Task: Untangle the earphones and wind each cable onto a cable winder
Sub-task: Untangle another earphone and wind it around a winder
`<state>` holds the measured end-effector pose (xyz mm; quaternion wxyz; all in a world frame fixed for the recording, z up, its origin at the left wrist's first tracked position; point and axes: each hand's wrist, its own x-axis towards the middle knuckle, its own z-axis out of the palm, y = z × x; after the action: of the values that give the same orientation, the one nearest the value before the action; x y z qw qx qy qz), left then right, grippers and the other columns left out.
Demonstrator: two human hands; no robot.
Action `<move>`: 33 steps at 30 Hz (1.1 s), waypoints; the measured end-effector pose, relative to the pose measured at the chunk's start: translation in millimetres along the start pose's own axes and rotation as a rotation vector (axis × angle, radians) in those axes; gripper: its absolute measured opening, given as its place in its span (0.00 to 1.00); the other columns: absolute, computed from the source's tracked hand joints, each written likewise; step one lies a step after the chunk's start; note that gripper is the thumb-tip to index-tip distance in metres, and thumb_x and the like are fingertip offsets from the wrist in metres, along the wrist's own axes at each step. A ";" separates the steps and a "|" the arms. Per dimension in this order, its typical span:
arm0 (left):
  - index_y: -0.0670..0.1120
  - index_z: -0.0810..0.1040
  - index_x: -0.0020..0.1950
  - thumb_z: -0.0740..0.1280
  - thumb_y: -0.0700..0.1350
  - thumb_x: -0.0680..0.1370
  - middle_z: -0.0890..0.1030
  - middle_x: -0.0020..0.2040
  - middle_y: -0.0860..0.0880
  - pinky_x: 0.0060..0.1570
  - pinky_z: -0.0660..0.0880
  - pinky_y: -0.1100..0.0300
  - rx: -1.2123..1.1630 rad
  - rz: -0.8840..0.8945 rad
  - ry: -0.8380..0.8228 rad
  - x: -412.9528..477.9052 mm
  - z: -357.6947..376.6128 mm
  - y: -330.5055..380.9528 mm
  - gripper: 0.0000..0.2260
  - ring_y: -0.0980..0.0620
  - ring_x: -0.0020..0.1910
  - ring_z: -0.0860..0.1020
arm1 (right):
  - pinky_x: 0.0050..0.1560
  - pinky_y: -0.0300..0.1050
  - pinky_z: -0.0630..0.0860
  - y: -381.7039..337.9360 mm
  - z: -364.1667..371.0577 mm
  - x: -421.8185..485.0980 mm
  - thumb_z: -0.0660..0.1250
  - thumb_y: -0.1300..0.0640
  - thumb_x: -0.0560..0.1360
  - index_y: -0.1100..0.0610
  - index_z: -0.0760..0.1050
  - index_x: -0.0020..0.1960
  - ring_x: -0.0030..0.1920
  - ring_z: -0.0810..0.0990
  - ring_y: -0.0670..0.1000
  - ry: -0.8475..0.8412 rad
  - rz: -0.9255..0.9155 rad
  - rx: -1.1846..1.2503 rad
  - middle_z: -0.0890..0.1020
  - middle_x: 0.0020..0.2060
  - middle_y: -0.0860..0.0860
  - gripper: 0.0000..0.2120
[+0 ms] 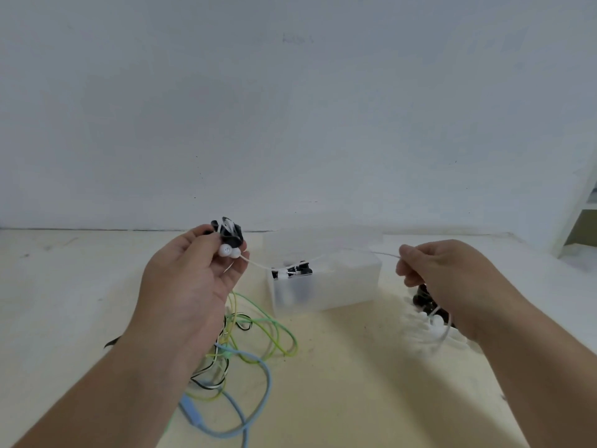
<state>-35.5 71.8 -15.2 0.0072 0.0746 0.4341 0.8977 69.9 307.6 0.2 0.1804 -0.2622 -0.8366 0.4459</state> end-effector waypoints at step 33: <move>0.50 0.76 0.50 0.67 0.34 0.78 0.83 0.44 0.55 0.45 0.75 0.69 0.766 0.360 -0.282 -33.9 9.1 -17.6 0.10 0.59 0.44 0.81 | 0.42 0.45 0.71 -19.3 32.6 -36.9 0.64 0.50 0.81 0.54 0.83 0.42 0.31 0.74 0.48 -0.604 -0.405 0.118 0.75 0.25 0.48 0.15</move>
<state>-1.5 87.2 -27.7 -0.1180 0.2680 0.7102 0.6402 76.5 255.2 -3.6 0.0246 0.0632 -0.8600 0.5058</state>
